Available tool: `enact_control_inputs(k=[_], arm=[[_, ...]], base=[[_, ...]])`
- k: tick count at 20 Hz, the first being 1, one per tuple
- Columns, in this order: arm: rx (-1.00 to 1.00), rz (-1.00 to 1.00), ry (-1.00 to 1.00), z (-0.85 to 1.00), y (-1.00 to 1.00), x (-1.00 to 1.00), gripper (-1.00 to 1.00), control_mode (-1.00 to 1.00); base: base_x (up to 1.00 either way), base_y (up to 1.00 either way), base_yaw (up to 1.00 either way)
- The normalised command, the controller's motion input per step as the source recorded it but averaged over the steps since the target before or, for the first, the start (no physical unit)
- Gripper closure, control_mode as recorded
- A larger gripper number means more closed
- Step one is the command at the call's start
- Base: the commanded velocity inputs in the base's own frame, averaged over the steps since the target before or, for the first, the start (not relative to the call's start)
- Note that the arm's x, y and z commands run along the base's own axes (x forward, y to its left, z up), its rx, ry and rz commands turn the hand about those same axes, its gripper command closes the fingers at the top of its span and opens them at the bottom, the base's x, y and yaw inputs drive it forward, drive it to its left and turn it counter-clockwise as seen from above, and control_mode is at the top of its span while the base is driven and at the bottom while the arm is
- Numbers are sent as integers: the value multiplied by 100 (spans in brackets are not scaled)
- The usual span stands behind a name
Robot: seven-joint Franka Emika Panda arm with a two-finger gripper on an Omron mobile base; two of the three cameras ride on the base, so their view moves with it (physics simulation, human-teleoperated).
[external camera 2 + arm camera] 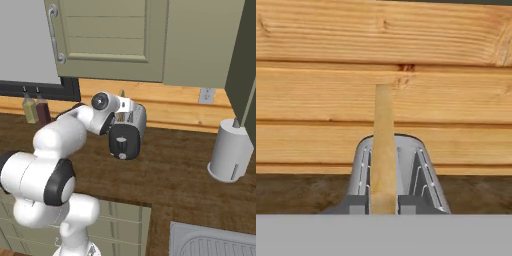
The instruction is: Start the toaster. Once the lever pops up, take the bread to the plate on the dining counter.
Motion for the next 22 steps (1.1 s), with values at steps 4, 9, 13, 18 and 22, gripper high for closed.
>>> enact_control_inputs(k=[4, 9, 13, 18, 22], arm=[[0, -4, 3, 29, 0, -68, 100, -100], [0, -5, 7, 35, 0, -72, 100, -100], [0, 0, 8, 23, 0, -83, 100, -100], [0, 0, 11, 24, 0, -75, 100, -100], [0, 0, 20, 21, 11, -48, 100, -100]], base=[[0, 0, 0], [0, 0, 0], [0, 0, 0], [0, 0, 0], [0, 0, 0]])
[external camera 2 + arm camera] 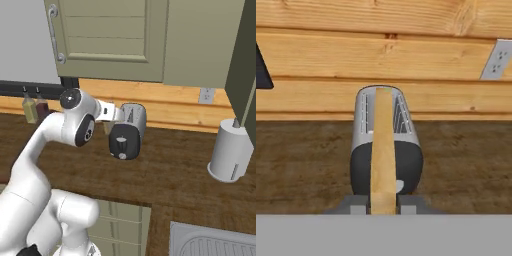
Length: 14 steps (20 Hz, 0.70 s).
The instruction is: Start the toaster. Once the lever pops up, take the bread to the plate on the dining counter.
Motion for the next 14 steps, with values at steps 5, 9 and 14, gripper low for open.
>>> enact_control_inputs(k=[5, 9, 14], arm=[[0, 0, 12, 1, 2, -66, 100, -100], [0, 0, 4, 0, 12, -63, 100, -100], [0, 0, 0, 0, 36, -53, 100, -100]], base=[[0, 0, 0], [0, 0, 0], [0, 0, 0]])
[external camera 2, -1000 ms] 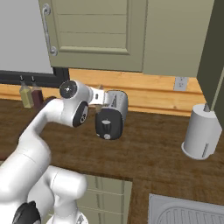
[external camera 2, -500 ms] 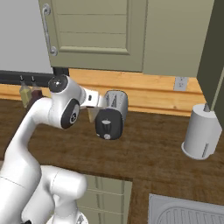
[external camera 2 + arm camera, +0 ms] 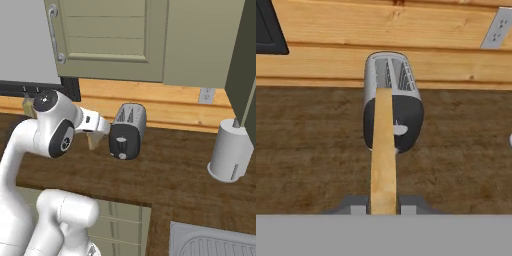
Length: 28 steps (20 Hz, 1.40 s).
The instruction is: Start the toaster. Once the lever pops up, take the bread to the plate on the dining counter.
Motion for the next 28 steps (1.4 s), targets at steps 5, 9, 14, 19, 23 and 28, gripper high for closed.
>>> enact_control_inputs(k=[5, 9, 14, 19, 23, 28], arm=[[0, 0, 0, 0, 14, -56, 100, -100], [0, 0, 0, 0, 3, -48, 100, -100], [1, 0, 0, 2, 0, -43, 100, -100], [2, 0, 0, 4, 0, -28, 100, -100], [0, 0, 0, 3, 0, -34, 100, -100], [0, 0, 0, 0, 0, -34, 100, -100]], base=[[0, 0, 0], [0, 0, 0], [0, 0, 0], [0, 0, 0], [0, 0, 0], [0, 0, 0]])
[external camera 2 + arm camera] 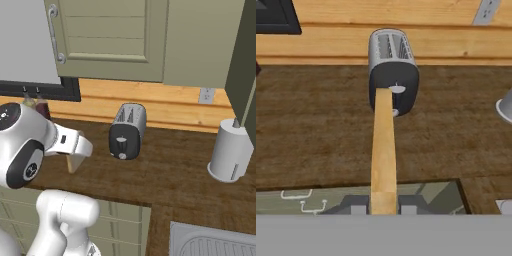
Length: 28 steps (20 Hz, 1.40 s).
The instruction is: Start the toaster. Once the lever pops up, take the bread to the plate on the dining counter.
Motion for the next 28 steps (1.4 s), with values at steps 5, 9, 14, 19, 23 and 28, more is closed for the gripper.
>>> enact_control_inputs(k=[5, 9, 14, 19, 23, 28], arm=[[0, 0, 0, 0, 0, -14, 100, -100], [0, 0, 0, 0, 0, -3, 100, 100], [0, 0, 0, 0, 0, 0, 100, 100], [0, 0, 0, 0, 0, 0, 100, 100], [0, 0, 0, 0, 0, 0, 100, 100], [0, 0, 0, 0, 0, 0, 100, 100]], base=[[0, 0, 0], [-9, 0, 0], [-49, 13, 4], [-74, 49, 29], [-39, 89, 61], [-19, 73, 85]])
